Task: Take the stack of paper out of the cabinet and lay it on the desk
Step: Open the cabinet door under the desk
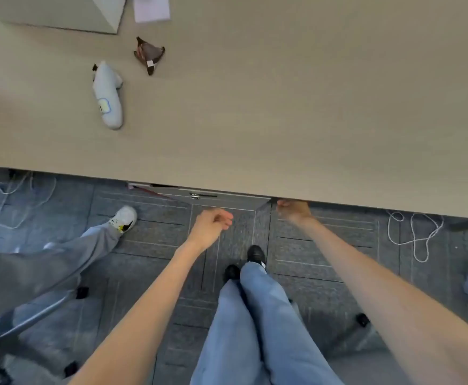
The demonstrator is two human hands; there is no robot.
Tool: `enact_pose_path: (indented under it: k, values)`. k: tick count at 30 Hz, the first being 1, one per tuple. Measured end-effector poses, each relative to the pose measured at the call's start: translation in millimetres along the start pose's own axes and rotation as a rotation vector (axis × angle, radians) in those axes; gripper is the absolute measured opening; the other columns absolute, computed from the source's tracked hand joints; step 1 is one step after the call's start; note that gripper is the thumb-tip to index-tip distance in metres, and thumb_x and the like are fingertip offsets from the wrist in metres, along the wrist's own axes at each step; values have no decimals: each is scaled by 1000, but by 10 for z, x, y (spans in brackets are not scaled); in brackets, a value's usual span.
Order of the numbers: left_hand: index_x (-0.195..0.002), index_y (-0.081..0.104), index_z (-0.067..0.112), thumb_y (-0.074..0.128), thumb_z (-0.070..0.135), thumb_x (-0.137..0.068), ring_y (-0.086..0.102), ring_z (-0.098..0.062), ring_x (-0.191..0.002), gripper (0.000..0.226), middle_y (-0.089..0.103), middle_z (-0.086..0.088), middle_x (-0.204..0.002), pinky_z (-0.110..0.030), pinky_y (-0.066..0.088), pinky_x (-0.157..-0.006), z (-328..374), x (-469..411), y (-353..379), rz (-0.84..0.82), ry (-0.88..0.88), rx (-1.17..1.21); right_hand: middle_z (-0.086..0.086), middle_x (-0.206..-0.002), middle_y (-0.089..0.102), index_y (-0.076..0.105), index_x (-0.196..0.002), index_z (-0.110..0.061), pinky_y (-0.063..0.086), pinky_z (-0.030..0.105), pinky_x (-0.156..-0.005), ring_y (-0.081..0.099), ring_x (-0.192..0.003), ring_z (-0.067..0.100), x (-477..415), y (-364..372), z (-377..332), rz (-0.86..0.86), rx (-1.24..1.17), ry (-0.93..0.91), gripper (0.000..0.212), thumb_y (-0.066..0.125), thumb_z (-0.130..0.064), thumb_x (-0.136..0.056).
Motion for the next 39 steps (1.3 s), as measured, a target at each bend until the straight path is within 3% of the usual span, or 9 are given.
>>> enact_pose_path:
  k: [2, 6, 11, 14, 17, 24, 27, 31, 39]
  values:
    - [-110, 65, -3, 39, -1, -96, 62, -18, -88, 29, 69, -14, -100, -2, 47, -68, -100, -175, -10, 12, -21, -19, 21, -101, 65, 54, -82, -5, 38, 16, -64, 60, -98, 22, -186, 63, -9, -8, 86, -4, 21, 40, -11, -96]
    - [-113, 64, 1, 38, 1, -97, 64, -19, -95, 31, 69, -13, -110, -12, 42, -76, -266, -426, 35, 5, -51, -25, 14, -136, 58, 62, -117, -11, 40, 29, -99, 54, -123, 24, -392, 238, -2, -53, 254, -19, 34, 38, -27, -99]
    - [-114, 63, 0, 37, -2, -97, 63, -21, -99, 31, 67, -15, -113, -5, 45, -68, -440, -647, 108, -11, -54, -6, 24, -95, 70, 67, -87, 7, 49, 35, -85, 67, -90, 30, -644, 443, 154, 3, 156, -13, 45, 57, -37, -91]
    - [-115, 62, -1, 37, -2, -97, 61, -19, -97, 31, 66, -17, -116, -13, 47, -79, -533, -710, 141, -31, -66, 26, 16, -112, 69, 65, -106, 7, 45, 24, -89, 63, -102, 22, -693, 504, 241, 98, -92, -60, 40, 73, -24, -81]
    - [-118, 61, 1, 38, 3, -99, 63, -19, -99, 30, 66, -15, -119, -30, 48, -95, -637, -744, 139, -56, -107, 101, 15, -107, 71, 69, -103, 7, 44, 13, -76, 63, -96, 16, -681, 546, 243, 164, -170, -124, 37, 77, -18, -76]
    - [-122, 59, 8, 40, 6, -99, 63, -17, -102, 31, 65, -9, -122, -22, 49, -85, -1016, -776, 20, -22, -168, 176, 9, -94, 72, 65, -95, -6, 55, 34, -86, 68, -91, 21, -783, 757, 491, 299, -177, -142, 21, 73, -19, -80]
    - [-127, 55, 8, 43, 9, -98, 62, -18, -107, 32, 61, -8, -124, -28, 50, -88, -1205, -814, 20, -15, -188, 195, 7, -85, 70, 69, -85, -8, 56, 40, -86, 65, -82, 19, -742, 951, 617, 322, -132, -214, 7, 70, -14, -83]
    - [-135, 45, 5, 57, 22, -93, 54, -21, -120, 47, 55, -10, -132, -35, 47, -100, -1378, -846, 51, 0, -264, 344, 10, -88, 74, 75, -86, -5, 53, 31, -83, 63, -79, 14, -644, 1193, 842, 366, -155, -148, 11, 70, -14, -83]
    - [-148, -3, 40, 71, 39, -80, 33, -45, -137, 100, 24, -10, -156, -65, 41, -101, -1646, -890, 138, -70, -384, 620, 10, -86, 70, 70, -70, -11, 43, 25, -78, 61, -84, 16, -264, 1689, 1217, 287, -317, -78, 15, 68, -1, -80]
Point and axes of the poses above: each hand's wrist, its own x-axis away from the middle knuckle, its own y-axis out of the palm, z = x × y, the point moved 4 cm from there along -x, towards the middle knuckle
